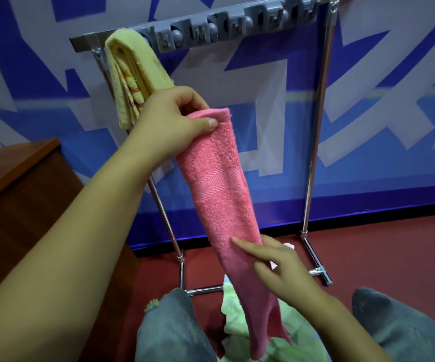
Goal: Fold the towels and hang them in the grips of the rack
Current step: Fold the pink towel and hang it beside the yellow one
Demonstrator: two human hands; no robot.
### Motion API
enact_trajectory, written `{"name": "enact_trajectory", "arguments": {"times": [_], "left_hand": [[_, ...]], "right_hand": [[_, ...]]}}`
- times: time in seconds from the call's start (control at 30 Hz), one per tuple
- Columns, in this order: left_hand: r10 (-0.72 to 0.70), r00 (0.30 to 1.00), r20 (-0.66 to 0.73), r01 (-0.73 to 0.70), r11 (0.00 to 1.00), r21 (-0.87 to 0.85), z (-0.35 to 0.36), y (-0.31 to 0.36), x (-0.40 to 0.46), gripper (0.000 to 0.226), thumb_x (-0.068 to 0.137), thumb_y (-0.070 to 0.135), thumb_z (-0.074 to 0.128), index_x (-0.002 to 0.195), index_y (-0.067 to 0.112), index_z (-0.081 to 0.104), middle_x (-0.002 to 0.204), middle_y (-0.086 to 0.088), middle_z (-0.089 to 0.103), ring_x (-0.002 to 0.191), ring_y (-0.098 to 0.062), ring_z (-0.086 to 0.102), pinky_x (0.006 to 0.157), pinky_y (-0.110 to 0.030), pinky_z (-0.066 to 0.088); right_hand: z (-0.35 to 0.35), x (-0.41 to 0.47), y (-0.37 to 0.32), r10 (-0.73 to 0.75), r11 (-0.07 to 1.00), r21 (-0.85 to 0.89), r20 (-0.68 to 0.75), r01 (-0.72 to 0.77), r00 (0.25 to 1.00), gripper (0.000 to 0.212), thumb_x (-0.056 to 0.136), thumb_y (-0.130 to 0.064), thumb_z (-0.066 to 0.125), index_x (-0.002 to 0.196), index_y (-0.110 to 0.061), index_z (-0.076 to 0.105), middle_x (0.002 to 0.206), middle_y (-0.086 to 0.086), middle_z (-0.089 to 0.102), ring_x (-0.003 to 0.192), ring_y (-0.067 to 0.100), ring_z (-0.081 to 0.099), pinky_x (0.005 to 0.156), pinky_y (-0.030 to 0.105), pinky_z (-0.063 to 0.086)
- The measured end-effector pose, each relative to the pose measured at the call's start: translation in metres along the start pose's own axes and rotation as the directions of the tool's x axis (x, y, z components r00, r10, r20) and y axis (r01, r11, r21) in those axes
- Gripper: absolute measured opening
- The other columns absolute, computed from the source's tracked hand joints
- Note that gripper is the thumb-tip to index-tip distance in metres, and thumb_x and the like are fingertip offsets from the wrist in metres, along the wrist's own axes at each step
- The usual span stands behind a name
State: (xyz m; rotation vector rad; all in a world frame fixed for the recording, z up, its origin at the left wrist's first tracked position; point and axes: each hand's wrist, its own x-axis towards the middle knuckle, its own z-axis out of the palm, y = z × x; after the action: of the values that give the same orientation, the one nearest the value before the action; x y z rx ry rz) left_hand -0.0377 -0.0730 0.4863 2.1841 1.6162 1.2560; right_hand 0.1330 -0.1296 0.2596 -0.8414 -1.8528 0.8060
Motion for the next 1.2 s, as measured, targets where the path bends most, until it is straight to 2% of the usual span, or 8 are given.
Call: {"name": "enact_trajectory", "arguments": {"times": [0.23, 0.33, 0.57, 0.73, 0.83, 1.0, 1.1, 1.2], "left_hand": [[-0.009, 0.987, -0.16, 0.017, 0.999, 0.046, 0.012, -0.014, 0.027, 0.016, 0.073, 0.02, 0.074, 0.086, 0.013, 0.069, 0.08, 0.002, 0.062, 0.078, -0.012, 0.056, 0.075, -0.031, 0.048], [-0.054, 0.974, -0.219, 0.059, 0.998, 0.019, 0.017, -0.024, 0.042, 0.016, 0.072, 0.021, 0.073, 0.086, 0.013, 0.069, 0.081, 0.001, 0.063, 0.078, -0.014, 0.057, 0.077, -0.035, 0.051], [-0.184, 0.963, -0.199, 0.214, 0.967, 0.137, 0.041, -0.066, 0.061, 0.018, 0.077, 0.023, 0.069, 0.09, 0.012, 0.068, 0.094, -0.009, 0.069, 0.091, -0.026, 0.063, 0.078, -0.032, 0.048], [-0.311, 0.95, -0.034, 0.312, 0.934, 0.176, 0.07, -0.094, 0.048, 0.017, 0.081, 0.016, 0.065, 0.098, 0.012, 0.065, 0.103, -0.009, 0.068, 0.098, -0.027, 0.061, 0.083, -0.033, 0.046], [-0.355, 0.933, 0.055, 0.353, 0.934, 0.051, 0.083, -0.095, 0.035, 0.022, 0.082, 0.013, 0.066, 0.104, 0.011, 0.062, 0.097, -0.006, 0.066, 0.094, -0.025, 0.062, 0.086, -0.032, 0.048], [-0.4, 0.916, -0.001, 0.339, 0.777, -0.53, 0.069, -0.051, -0.015, 0.02, 0.095, 0.031, 0.049, 0.096, 0.012, 0.057, 0.067, 0.003, 0.052, 0.054, 0.001, 0.052, 0.055, -0.016, 0.044], [-0.373, 0.928, -0.002, 0.26, 0.651, -0.713, 0.058, -0.036, -0.041, 0.035, 0.093, 0.05, 0.041, 0.097, 0.02, 0.059, 0.064, -0.005, 0.054, 0.061, -0.014, 0.054, 0.06, -0.026, 0.045], [-0.222, 0.971, 0.088, 0.217, 0.671, -0.709, 0.055, -0.033, -0.056, 0.052, 0.081, 0.067, 0.045, 0.11, 0.026, 0.056, 0.08, -0.003, 0.068, 0.08, -0.015, 0.065, 0.073, -0.025, 0.052]], "right_hand": [[-0.028, 0.022, -0.018, 0.206, 0.96, 0.126, 0.296, -0.251, 0.933, 0.055, 0.08, 0.011, 0.054, 0.081, -0.04, 0.075, 0.082, -0.015, 0.069, 0.08, -0.004, 0.063, 0.078, 0.015, 0.048], [-0.042, 0.035, -0.035, 0.236, 0.933, 0.175, 0.363, -0.315, 0.901, 0.045, 0.081, 0.013, 0.055, 0.085, -0.025, 0.077, 0.07, -0.017, 0.07, 0.07, -0.007, 0.059, 0.07, 0.01, 0.044], [-0.068, 0.061, -0.066, 0.245, 0.86, 0.342, 0.373, -0.378, 0.895, 0.033, 0.08, -0.005, 0.061, 0.084, -0.033, 0.077, 0.1, 0.023, 0.07, 0.096, 0.031, 0.062, 0.084, 0.035, 0.039], [-0.082, 0.084, -0.084, 0.224, 0.717, 0.591, 0.306, -0.369, 0.925, 0.057, 0.089, 0.011, 0.04, 0.076, -0.03, 0.078, 0.081, -0.013, 0.074, 0.077, -0.004, 0.065, 0.068, 0.012, 0.05], [-0.086, 0.098, -0.093, 0.254, 0.669, 0.667, 0.212, -0.329, 0.944, 0.052, 0.09, 0.008, 0.041, 0.082, -0.028, 0.078, 0.087, -0.012, 0.074, 0.079, -0.002, 0.065, 0.07, 0.014, 0.052], [-0.083, 0.114, -0.102, 0.311, 0.61, 0.731, 0.133, -0.306, 0.941, 0.038, 0.091, 0.005, 0.043, 0.093, -0.017, 0.074, 0.087, -0.006, 0.073, 0.076, 0.002, 0.065, 0.074, 0.016, 0.053], [-0.084, 0.118, -0.109, 0.331, 0.597, 0.75, 0.094, -0.285, 0.939, 0.034, 0.092, 0.004, 0.044, 0.098, -0.016, 0.071, 0.078, -0.007, 0.071, 0.065, 0.004, 0.059, 0.065, 0.018, 0.051], [-0.088, 0.118, -0.116, 0.339, 0.562, 0.78, 0.089, -0.277, 0.937, 0.035, 0.092, 0.004, 0.042, 0.098, -0.015, 0.071, 0.077, -0.004, 0.071, 0.064, 0.007, 0.058, 0.062, 0.021, 0.05]]}}
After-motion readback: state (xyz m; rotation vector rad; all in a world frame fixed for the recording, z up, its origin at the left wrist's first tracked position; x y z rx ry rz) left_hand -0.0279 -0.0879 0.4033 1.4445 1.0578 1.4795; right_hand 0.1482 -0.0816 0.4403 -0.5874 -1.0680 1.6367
